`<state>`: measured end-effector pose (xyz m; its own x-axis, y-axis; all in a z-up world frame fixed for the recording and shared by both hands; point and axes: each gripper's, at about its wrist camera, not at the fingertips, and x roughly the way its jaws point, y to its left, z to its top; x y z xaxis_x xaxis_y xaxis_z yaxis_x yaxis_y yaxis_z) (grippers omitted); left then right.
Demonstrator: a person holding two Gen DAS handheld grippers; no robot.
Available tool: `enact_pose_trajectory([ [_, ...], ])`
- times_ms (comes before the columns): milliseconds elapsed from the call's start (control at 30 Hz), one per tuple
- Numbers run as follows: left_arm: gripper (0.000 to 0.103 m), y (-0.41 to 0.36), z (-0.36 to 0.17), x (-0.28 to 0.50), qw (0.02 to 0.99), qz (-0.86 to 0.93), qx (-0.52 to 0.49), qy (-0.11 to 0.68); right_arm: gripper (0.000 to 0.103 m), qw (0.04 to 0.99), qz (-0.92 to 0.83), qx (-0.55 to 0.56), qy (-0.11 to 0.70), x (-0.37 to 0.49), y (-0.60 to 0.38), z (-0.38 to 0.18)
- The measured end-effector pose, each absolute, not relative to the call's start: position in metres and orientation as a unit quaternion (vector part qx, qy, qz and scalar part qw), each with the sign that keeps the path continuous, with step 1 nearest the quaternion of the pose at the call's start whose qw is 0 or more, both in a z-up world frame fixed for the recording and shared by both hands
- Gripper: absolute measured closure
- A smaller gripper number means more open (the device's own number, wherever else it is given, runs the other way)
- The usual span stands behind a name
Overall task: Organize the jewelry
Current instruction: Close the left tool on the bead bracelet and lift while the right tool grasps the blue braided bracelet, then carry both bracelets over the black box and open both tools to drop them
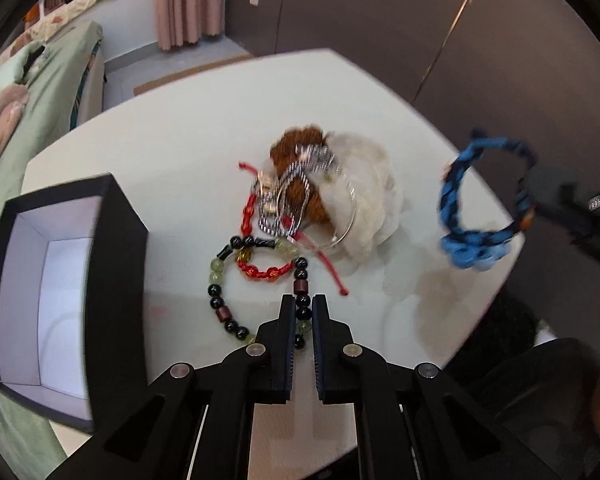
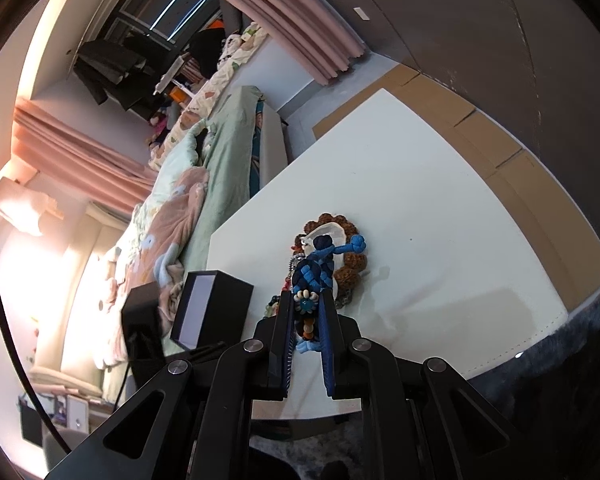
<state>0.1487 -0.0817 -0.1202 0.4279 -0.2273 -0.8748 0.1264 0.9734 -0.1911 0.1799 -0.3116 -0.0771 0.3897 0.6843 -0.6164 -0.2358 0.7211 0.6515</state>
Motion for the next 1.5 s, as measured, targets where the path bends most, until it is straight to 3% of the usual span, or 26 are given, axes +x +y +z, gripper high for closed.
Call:
enact_pose_trajectory([
  [767,0.095,0.013,-0.012,0.113,0.898,-0.088,-0.138,0.409,0.090,0.812,0.327,0.232,0.425,0.171,-0.273,-0.048],
  [1367,0.093,0.061,-0.042,0.124,0.867,-0.029,-0.181,0.464,0.090,0.793,0.387,0.226,0.413,0.167,-0.213,-0.027],
  [1400,0.091,0.063,-0.043,0.123,0.866,-0.027,-0.182,0.464,0.090,0.790,0.391,0.225,0.414,0.168,-0.209,-0.026],
  [1433,0.075,0.066,-0.042,0.121,0.867,-0.025,-0.184,0.462,0.090,0.789,0.394,0.225,0.416,0.169,-0.205,-0.027],
  [1467,0.042,0.069,-0.041,0.119,0.869,-0.023,-0.187,0.458,0.090,0.786,0.397,0.224,0.417,0.170,-0.201,-0.027],
  [1500,0.027,0.072,-0.039,0.115,0.871,-0.023,-0.191,0.452,0.090,0.784,0.400,0.224,0.419,0.171,-0.197,-0.027],
])
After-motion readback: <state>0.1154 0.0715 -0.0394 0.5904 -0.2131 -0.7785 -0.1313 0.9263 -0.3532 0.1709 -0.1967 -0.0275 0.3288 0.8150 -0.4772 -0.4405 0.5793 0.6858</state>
